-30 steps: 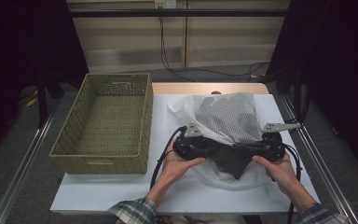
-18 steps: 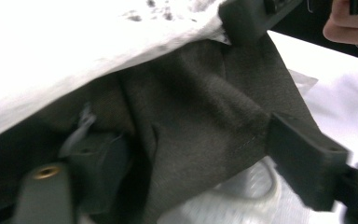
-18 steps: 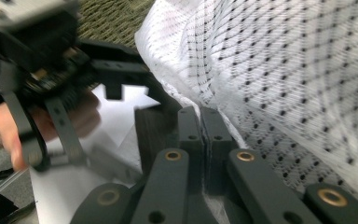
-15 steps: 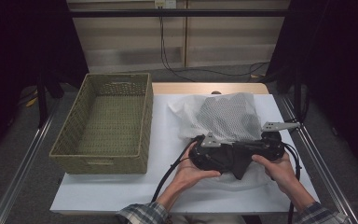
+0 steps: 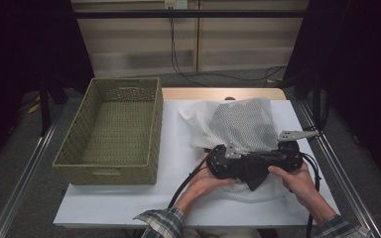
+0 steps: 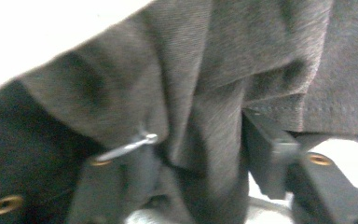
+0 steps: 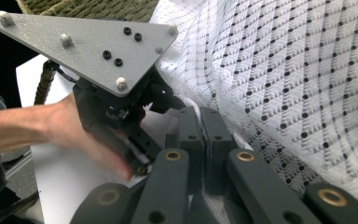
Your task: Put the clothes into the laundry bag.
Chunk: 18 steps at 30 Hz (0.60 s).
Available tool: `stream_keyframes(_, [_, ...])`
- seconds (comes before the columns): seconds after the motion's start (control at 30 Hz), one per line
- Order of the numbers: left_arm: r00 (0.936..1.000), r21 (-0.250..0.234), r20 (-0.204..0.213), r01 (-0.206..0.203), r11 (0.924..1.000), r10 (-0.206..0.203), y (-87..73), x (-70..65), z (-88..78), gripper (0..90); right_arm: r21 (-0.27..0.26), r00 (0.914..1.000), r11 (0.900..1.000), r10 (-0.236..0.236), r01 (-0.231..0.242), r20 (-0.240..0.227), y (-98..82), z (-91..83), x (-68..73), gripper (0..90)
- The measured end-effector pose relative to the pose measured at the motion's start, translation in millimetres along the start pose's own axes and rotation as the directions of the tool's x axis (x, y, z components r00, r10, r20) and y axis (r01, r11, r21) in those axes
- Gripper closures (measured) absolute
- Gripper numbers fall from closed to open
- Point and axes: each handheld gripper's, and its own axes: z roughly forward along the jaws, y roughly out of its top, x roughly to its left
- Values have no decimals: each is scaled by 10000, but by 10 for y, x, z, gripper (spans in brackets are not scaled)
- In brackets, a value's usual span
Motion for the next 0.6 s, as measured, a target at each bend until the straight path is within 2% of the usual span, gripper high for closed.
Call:
stream_keyframes(0.03, [9997,109,-227,90,9999,-87,4,18,-10,655,18,10000,10000,-14,14,-28,-1,3,3,886])
stream_keyframes(0.07, [9994,152,-219,282,9995,-279,11,43,-15,737,31,10000,10000,2,-2,-22,-2,5,10,886])
stream_keyframes(0.1, [9990,118,-91,447,9989,-446,25,67,-14,778,29,10000,10000,-12,12,-40,-1,6,14,886])
stream_keyframes(0.13, [9985,305,-223,503,9983,-496,54,58,-25,804,9,10000,10000,-4,4,-69,3,7,21,886])
stream_keyframes(0.17, [9986,160,-149,511,9986,-509,69,57,-31,818,-23,9999,10000,-12,12,-119,9,5,27,886])
stream_keyframes(0.23, [9965,-111,150,827,9965,-825,96,69,-76,826,-82,9998,10000,-12,10,-216,23,5,49,886])
stream_keyframes(0.27, [9912,-464,342,1293,9905,-1278,118,65,-102,828,-102,9996,9999,-26,23,-268,30,4,60,886])
stream_keyframes(0.37, [9854,-1003,959,1499,9836,-1404,205,42,-162,831,-253,9987,9996,-167,155,-477,83,-10,135,886])
stream_keyframes(0.43, [9894,-1137,826,1281,9852,-1191,291,-6,-177,833,-413,9977,9989,-249,223,-633,122,-30,188,886])
stream_keyframes(0.53, [9881,-1398,331,1536,9782,-1504,371,21,-165,834,-583,9965,9976,-421,379,-717,155,-70,251,886])
stream_keyframes(0.6, [9835,-1575,-70,1777,9714,-1810,404,94,-167,836,-737,9971,9967,-398,350,-653,163,-105,272,886])
